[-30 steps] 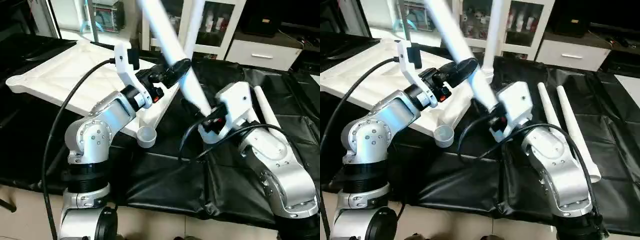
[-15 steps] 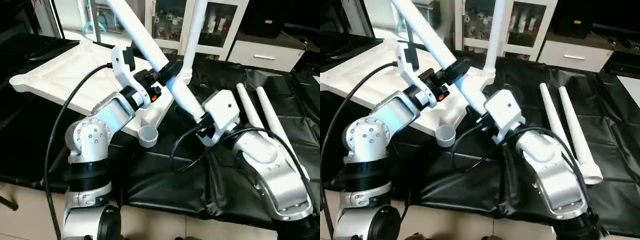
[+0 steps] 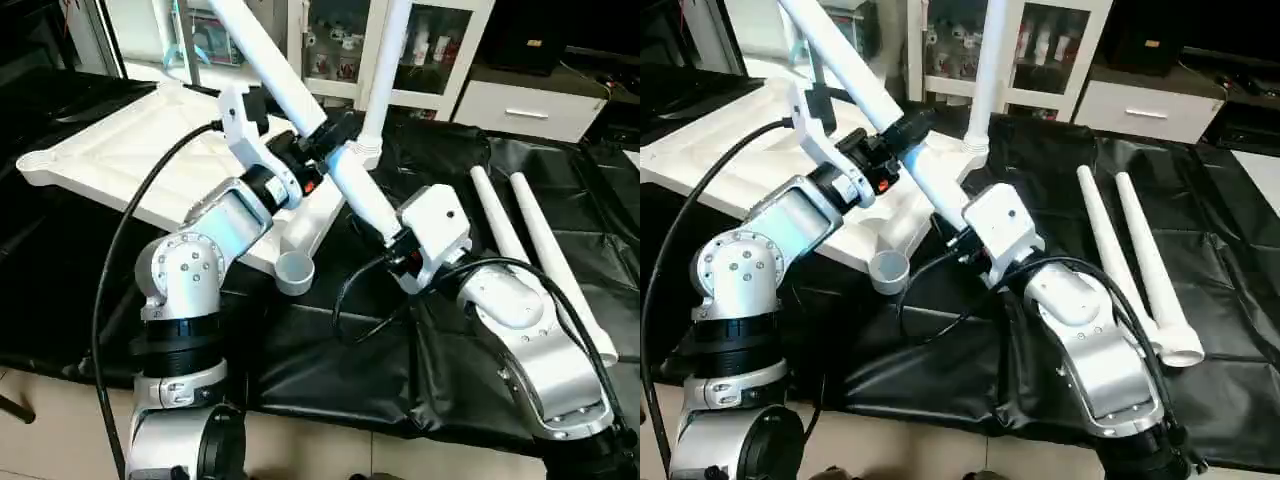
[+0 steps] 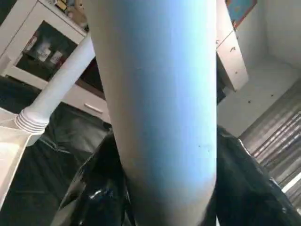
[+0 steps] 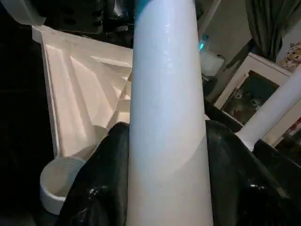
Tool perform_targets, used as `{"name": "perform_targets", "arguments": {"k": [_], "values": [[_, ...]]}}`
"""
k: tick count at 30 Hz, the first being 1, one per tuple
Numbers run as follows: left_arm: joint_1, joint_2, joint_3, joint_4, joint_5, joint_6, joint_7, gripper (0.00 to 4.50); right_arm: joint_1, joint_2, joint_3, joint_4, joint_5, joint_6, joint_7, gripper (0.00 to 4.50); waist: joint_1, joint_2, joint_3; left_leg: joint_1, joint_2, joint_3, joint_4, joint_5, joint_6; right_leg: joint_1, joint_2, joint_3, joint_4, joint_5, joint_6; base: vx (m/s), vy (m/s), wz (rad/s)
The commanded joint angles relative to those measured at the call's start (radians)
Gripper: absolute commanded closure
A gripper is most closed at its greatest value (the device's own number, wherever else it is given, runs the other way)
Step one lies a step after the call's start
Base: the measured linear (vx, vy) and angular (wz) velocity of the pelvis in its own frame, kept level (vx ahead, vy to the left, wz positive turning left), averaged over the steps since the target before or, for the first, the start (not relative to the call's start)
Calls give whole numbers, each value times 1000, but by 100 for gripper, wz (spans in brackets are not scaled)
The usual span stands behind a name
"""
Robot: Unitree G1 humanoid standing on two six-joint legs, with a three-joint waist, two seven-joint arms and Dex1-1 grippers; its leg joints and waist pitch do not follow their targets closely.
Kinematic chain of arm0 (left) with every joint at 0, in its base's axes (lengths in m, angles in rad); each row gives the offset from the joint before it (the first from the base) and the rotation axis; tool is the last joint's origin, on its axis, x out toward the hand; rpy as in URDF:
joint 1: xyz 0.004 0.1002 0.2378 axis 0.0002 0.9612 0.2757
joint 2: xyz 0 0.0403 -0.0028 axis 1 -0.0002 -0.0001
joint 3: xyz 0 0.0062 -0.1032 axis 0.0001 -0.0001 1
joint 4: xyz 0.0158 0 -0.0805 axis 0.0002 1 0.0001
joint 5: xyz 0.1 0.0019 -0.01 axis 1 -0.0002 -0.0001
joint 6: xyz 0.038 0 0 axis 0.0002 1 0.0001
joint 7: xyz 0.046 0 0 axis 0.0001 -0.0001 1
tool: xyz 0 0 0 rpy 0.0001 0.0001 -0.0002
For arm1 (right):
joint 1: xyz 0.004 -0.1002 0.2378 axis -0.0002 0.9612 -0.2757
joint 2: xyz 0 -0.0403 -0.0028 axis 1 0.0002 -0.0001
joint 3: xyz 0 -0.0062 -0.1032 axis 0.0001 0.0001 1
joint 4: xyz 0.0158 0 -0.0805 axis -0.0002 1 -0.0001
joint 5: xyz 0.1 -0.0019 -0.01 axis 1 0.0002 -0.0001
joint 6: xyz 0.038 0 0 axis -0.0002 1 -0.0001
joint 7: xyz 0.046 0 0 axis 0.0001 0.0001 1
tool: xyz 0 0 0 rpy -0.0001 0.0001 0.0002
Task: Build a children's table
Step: Pick table leg
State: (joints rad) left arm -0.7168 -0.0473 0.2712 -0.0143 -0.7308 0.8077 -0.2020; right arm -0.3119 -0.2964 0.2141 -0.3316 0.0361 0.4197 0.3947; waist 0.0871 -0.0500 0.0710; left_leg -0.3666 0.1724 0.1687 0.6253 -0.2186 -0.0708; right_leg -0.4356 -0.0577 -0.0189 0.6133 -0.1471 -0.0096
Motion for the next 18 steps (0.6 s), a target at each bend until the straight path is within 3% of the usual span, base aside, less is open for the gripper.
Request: {"name": "perform_targets", "arguments": {"k": [1, 3, 4, 9, 13, 14, 15, 16, 17, 18], "values": [[-14, 14, 17, 13, 9, -13, 22, 243, -9, -2, -23, 1, -8, -27, -16, 266, -1, 17, -82, 5, 31, -12, -70, -96, 20, 71, -53, 29, -56, -131, -176, 0, 0, 0], [-16, 14, 23, 16, 7, -16, 25, 252, -12, -1, -23, 6, -10, -31, -17, 266, -1, 19, -82, 5, 31, -12, -70, -96, 19, 71, -53, 28, -56, -126, -179, 0, 0, 0], [-22, 13, 33, 21, 2, -22, 31, 256, -14, -1, -22, 14, -12, -38, -18, 196, -1, 18, -82, 5, 31, -12, -70, -97, 19, 71, -52, 28, -56, -125, -179, 0, 0, 0], [-32, 14, 40, 28, -1, -40, 42, 263, -14, 5, -27, 19, -3, -47, -11, 172, -2, 17, -82, 4, 31, -13, -71, -103, 17, 74, -53, 28, -56, -133, -174, 0, 0, 0], [-44, 31, 42, 39, 7, -60, 42, 271, -21, 31, -63, -5, 68, -44, 12, 133, -1, 20, -83, 8, 33, -13, -71, -100, 27, 70, -53, 27, -55, -133, -174, 0, 0, 0], [-49, 52, 37, 46, 17, -67, 34, 271, -29, 48, -129, -53, 192, -25, 56, 118, -1, 13, -83, 7, 33, -12, -71, -97, 29, 71, -53, 27, -54, -128, -175, 0, 0, 0], [-49, 52, 37, 46, 17, -67, 34, 272, -29, 48, -129, -53, 192, -25, 56, 110, 2, 19, -85, 8, 34, -13, -70, -97, 40, 71, -55, 28, -49, -115, -180, 0, 0, 0], [-51, 58, 37, 48, 18, -67, 33, 272, -32, 53, -159, -71, 245, -8, 71, 107, 3, 18, -83, 8, 34, -12, -70, -93, 46, 70, -54, 27, -51, -112, -177, 0, 0, 0], [-54, 68, 36, 52, 22, -67, 30, 272, -43, 55, -209, -79, 312, 29, 79, 106, 2, 14, -83, 8, 33, -13, -70, -88, 50, 72, -53, 27, -50, -111, -178, 0, 0, 0], [-56, 78, 32, 54, 27, -67, 25, 272, -57, 52, -257, -74, 365, 67, 80, 106, 4, 17, -84, 9, 34, -13, -69, -83, 52, 71, -54, 27, -48, -106, -181, 0, 0, 0]]}}
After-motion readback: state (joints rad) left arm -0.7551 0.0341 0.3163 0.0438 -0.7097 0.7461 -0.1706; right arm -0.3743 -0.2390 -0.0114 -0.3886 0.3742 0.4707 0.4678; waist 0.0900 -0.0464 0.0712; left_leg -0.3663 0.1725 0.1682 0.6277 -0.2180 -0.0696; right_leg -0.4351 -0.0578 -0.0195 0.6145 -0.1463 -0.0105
